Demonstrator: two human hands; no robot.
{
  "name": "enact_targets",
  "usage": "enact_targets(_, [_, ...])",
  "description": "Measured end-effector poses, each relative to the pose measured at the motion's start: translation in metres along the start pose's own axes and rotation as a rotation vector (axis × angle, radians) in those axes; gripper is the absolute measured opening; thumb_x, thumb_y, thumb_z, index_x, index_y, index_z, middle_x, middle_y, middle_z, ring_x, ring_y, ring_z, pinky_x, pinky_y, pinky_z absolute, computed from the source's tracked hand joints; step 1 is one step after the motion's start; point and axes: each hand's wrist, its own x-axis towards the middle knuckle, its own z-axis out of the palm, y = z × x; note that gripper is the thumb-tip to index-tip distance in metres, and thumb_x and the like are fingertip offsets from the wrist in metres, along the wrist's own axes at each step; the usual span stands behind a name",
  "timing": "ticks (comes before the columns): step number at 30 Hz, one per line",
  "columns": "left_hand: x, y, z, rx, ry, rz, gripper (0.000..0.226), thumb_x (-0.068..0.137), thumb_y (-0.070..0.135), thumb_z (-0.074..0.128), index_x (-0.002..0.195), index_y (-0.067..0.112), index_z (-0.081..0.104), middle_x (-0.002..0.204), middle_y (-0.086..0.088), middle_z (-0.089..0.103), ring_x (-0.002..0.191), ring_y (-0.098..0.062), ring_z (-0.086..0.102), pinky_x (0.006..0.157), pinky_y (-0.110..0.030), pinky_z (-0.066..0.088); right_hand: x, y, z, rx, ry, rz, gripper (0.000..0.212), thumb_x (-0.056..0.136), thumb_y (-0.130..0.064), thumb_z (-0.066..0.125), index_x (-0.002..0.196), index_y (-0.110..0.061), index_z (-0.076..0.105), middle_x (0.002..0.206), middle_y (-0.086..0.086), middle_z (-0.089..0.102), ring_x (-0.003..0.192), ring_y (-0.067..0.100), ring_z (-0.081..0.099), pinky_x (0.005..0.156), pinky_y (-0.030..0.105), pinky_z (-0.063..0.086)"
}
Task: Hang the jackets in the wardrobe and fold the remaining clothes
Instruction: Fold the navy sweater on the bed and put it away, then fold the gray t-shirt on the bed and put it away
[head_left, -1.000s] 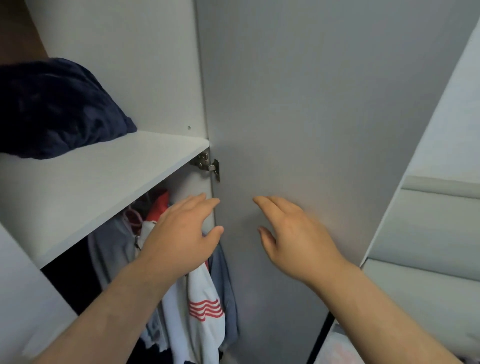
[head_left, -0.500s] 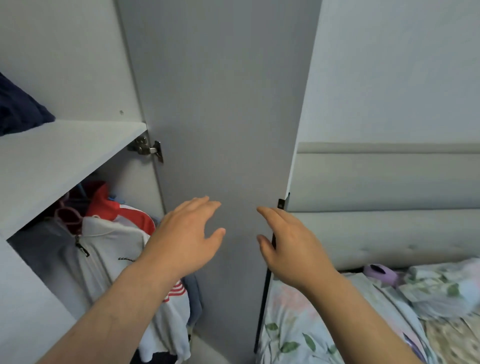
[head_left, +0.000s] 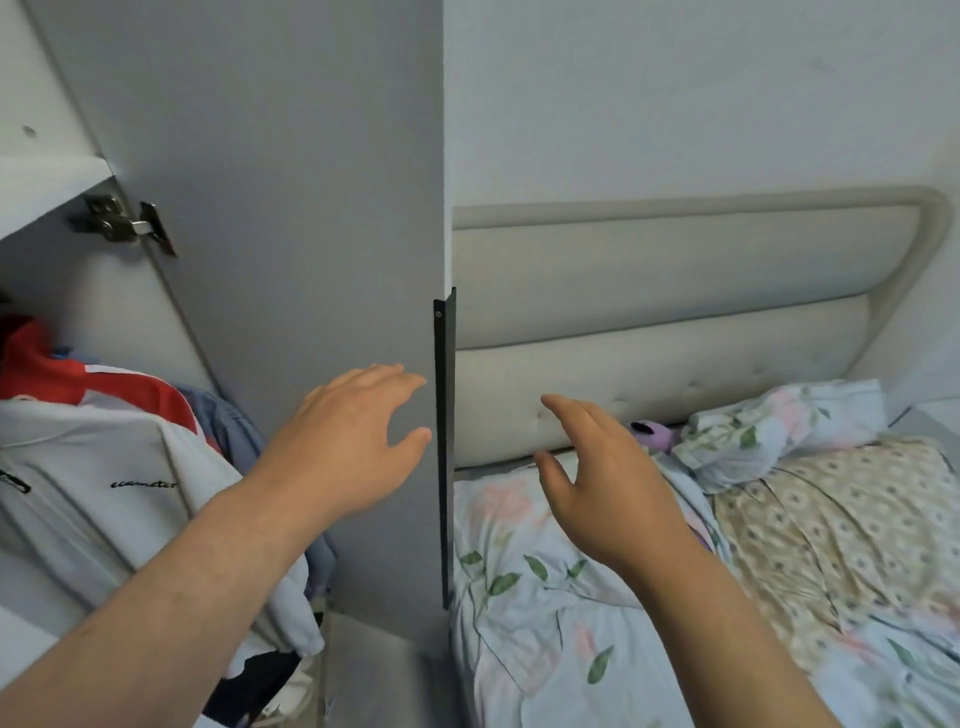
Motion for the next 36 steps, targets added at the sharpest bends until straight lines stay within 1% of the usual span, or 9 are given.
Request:
enact_targets(5, [0.028, 0.028, 0.031, -0.04, -0.086, 0.127, 0.06, 0.094, 0.05, 0.052, 0.149, 0.033, 0.038, 0.158, 0.012, 0.029, 0.146, -0.01, 0.022, 0.116, -0.028, 0.017, -0.007, 0.043, -0.006, -0.019, 0.032, 0.157, 0.053, 0.096, -0.03, 0.056, 0.147, -0.024, 0.041, 0.143, -0.008, 0.049, 0.131, 0.011, 0.043, 0.097, 0.016, 0.03])
enact_targets(10, [0.078, 0.059, 0.063, -0.096, -0.158, 0.257, 0.061, 0.092, 0.051, 0.052, 0.149, 0.034, 0.038, 0.156, 0.014, 0.031, 0.144, -0.005, 0.024, 0.111, -0.019, 0.01, -0.012, 0.094, -0.011, -0.06, 0.046, 0.329, 0.054, 0.097, -0.033, 0.054, 0.148, -0.026, 0.038, 0.146, -0.012, 0.045, 0.134, 0.008, 0.039, 0.105, 0.021, 0.032])
enact_targets(15, [0.125, 0.091, 0.09, -0.128, -0.248, 0.359, 0.061, 0.092, 0.052, 0.052, 0.149, 0.035, 0.036, 0.157, 0.016, 0.029, 0.144, -0.006, 0.025, 0.113, -0.021, 0.013, -0.019, 0.132, -0.031, -0.117, 0.016, 0.492, 0.054, 0.098, -0.035, 0.052, 0.149, -0.03, 0.035, 0.148, -0.013, 0.043, 0.131, 0.008, 0.04, 0.098, 0.021, 0.033])
enact_targets(18, [0.147, 0.114, 0.101, -0.134, -0.271, 0.441, 0.058, 0.092, 0.049, 0.055, 0.146, 0.029, 0.045, 0.155, 0.008, 0.038, 0.142, -0.011, 0.033, 0.117, -0.03, 0.022, -0.023, 0.148, -0.046, -0.167, 0.046, 0.555, 0.054, 0.098, -0.037, 0.051, 0.149, -0.032, 0.034, 0.147, -0.013, 0.043, 0.13, 0.008, 0.038, 0.097, 0.02, 0.032])
enact_targets(20, [0.157, 0.134, 0.107, -0.139, -0.292, 0.497, 0.061, 0.087, 0.053, 0.05, 0.141, 0.026, 0.052, 0.15, 0.005, 0.045, 0.138, -0.015, 0.04, 0.114, -0.031, 0.026, -0.031, 0.156, -0.056, -0.193, 0.08, 0.616, 0.054, 0.097, -0.036, 0.053, 0.149, -0.031, 0.036, 0.146, -0.012, 0.045, 0.13, 0.009, 0.039, 0.095, 0.019, 0.031])
enact_targets(22, [0.163, 0.155, 0.112, -0.152, -0.321, 0.561, 0.063, 0.082, 0.054, 0.048, 0.139, 0.027, 0.054, 0.148, 0.005, 0.048, 0.135, -0.015, 0.044, 0.111, -0.029, 0.028, -0.042, 0.158, -0.064, -0.192, 0.12, 0.685, 0.053, 0.097, -0.036, 0.053, 0.148, -0.033, 0.036, 0.145, -0.013, 0.045, 0.13, 0.01, 0.04, 0.093, 0.019, 0.031])
enact_targets(25, [0.171, 0.19, 0.128, -0.173, -0.368, 0.684, 0.053, 0.09, 0.047, 0.058, 0.14, 0.03, 0.051, 0.149, 0.009, 0.047, 0.137, -0.012, 0.041, 0.11, -0.027, 0.028, -0.069, 0.16, -0.078, -0.211, 0.162, 0.809, 0.055, 0.098, -0.039, 0.05, 0.15, -0.035, 0.031, 0.149, -0.014, 0.041, 0.134, 0.009, 0.037, 0.103, 0.023, 0.033])
enact_targets(28, [0.171, 0.23, 0.143, -0.209, -0.421, 0.828, 0.05, 0.09, 0.047, 0.058, 0.136, 0.03, 0.055, 0.143, 0.012, 0.052, 0.13, -0.012, 0.047, 0.105, -0.029, 0.034, -0.102, 0.155, -0.09, -0.249, 0.214, 0.947, 0.056, 0.099, -0.038, 0.05, 0.151, -0.032, 0.03, 0.151, -0.012, 0.04, 0.136, 0.012, 0.036, 0.106, 0.028, 0.034])
enact_targets(36, [0.129, 0.315, 0.178, -0.316, -0.615, 1.158, 0.055, 0.09, 0.047, 0.059, 0.142, 0.029, 0.05, 0.151, 0.009, 0.043, 0.139, -0.014, 0.038, 0.112, -0.032, 0.029, -0.195, 0.093, -0.092, -0.332, 0.377, 1.345, 0.057, 0.098, -0.038, 0.052, 0.151, -0.03, 0.032, 0.151, -0.012, 0.04, 0.136, 0.011, 0.036, 0.107, 0.027, 0.034])
